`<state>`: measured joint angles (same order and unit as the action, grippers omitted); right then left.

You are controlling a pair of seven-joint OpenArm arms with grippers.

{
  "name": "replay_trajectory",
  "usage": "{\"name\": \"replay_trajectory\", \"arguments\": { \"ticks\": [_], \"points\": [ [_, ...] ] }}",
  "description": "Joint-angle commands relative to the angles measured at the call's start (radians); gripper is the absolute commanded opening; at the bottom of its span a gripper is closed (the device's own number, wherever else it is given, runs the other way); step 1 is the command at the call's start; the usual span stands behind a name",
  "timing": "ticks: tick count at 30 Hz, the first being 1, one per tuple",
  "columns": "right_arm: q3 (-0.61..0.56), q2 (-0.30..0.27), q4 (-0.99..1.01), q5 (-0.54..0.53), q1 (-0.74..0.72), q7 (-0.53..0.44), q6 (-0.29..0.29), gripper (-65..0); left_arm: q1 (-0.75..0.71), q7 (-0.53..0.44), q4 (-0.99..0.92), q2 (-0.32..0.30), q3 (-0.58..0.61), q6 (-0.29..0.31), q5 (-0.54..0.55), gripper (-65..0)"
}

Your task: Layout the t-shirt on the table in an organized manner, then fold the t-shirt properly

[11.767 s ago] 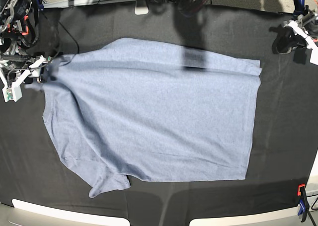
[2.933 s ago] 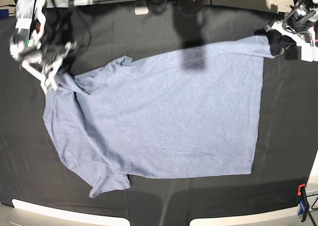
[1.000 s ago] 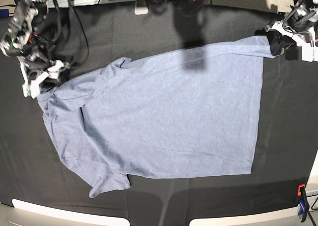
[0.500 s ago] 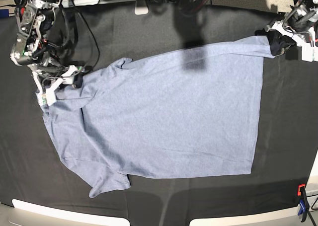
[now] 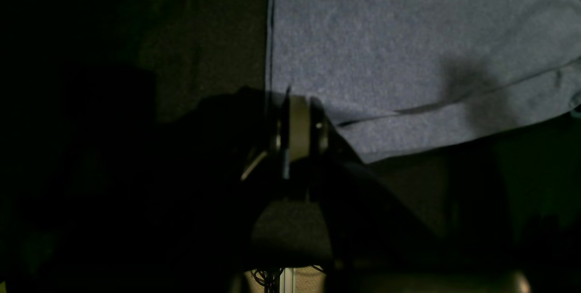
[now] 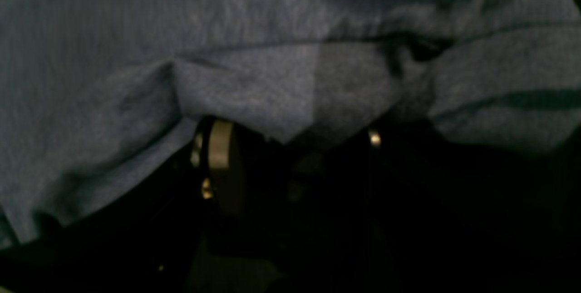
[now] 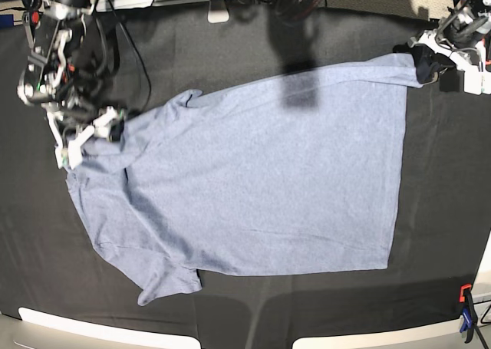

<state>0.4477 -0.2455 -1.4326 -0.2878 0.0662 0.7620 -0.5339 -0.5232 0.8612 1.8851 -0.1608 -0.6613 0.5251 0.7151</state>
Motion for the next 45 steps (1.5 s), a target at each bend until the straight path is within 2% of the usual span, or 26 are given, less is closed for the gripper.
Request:
{"name": "replay_trajectory", "arguments": {
  "ticks": [1, 2, 5, 8, 13, 17, 21, 26, 29, 30, 32, 35, 41, 44, 45],
  "points": [
    [0.003, -0.012, 0.003, -0.003, -0.02, -0.006, 0.003, -37.7, -0.003, -0.019, 0.014, -0.009, -0.005, 0.003, 0.02, -65.0],
    [0.003, -0.012, 0.013, -0.004, -0.028, -0.006, 0.001, -42.4, -0.003, -0.019, 0.014, -0.009, -0.005, 0.003, 0.019, -65.0],
    [0.003, -0.013, 0.016, -0.023, -0.035, -0.005, -0.021, -65.0, -0.003, -0.018, 0.014, -0.009, -0.005, 0.003, 0.019, -65.0],
    [0.004, -0.013, -0.03, -0.047, -0.029, 0.028, -0.039, -65.0, -0.003, -0.018, 0.014, -0.009, -0.005, 0.003, 0.019, -65.0],
    [0.04, -0.013, -0.215, -0.069, -0.01, 0.082, -0.042, -65.0, -0.003, -0.018, 0.014, -0.009, -0.005, 0.003, 0.019, -65.0],
    [0.089, -0.024, -0.324, -0.203, -0.011, 0.159, -0.042, -65.0, -0.003, -0.018, 0.014, -0.008, -0.005, 0.003, 0.019, -65.0],
    [0.11, -0.035, -0.346, -0.295, -0.016, 0.237, -0.042, -65.0, -0.003, -0.017, 0.014, -0.008, -0.005, 0.003, 0.019, -65.0],
    [0.111, -0.034, -0.346, -0.298, -0.015, 0.329, -0.043, -65.0, -0.004, -0.017, 0.014, -0.008, -0.005, 0.003, 0.019, -65.0],
    [0.111, -0.035, -0.346, -0.297, -0.013, 0.332, -0.042, -57.8, -0.003, -0.017, 0.014, -0.008, -0.005, 0.003, 0.019, -65.0],
    [0.111, -0.035, -0.346, -0.297, -0.013, 0.331, -0.042, -57.5, -0.003, -0.017, 0.014, -0.008, -0.005, 0.003, 0.019, -65.0],
    [0.111, -0.034, -0.346, -0.297, -0.013, 0.331, -0.042, -58.4, -0.003, -0.017, 0.014, -0.008, -0.005, 0.003, 0.019, -65.0],
    [0.111, -0.034, -0.346, -0.297, -0.013, 0.331, -0.042, -65.0, -0.003, -0.018, 0.014, -0.008, -0.005, 0.003, 0.019, -65.0],
    [0.111, -0.035, -0.346, -0.296, -0.013, 0.292, -0.042, -65.0, -0.003, -0.018, 0.014, -0.008, -0.005, 0.003, 0.02, -65.0],
    [0.111, -0.035, -0.346, -0.295, -0.009, 0.371, -0.043, -65.0, -0.003, -0.019, 0.014, -0.008, -0.005, 0.003, 0.019, -65.0],
    [0.111, -0.034, -0.346, -0.288, 0.007, 0.37, -0.044, -58.9, -0.003, -0.019, 0.014, -0.008, -0.005, 0.003, 0.019, -65.0]
  ]
}}
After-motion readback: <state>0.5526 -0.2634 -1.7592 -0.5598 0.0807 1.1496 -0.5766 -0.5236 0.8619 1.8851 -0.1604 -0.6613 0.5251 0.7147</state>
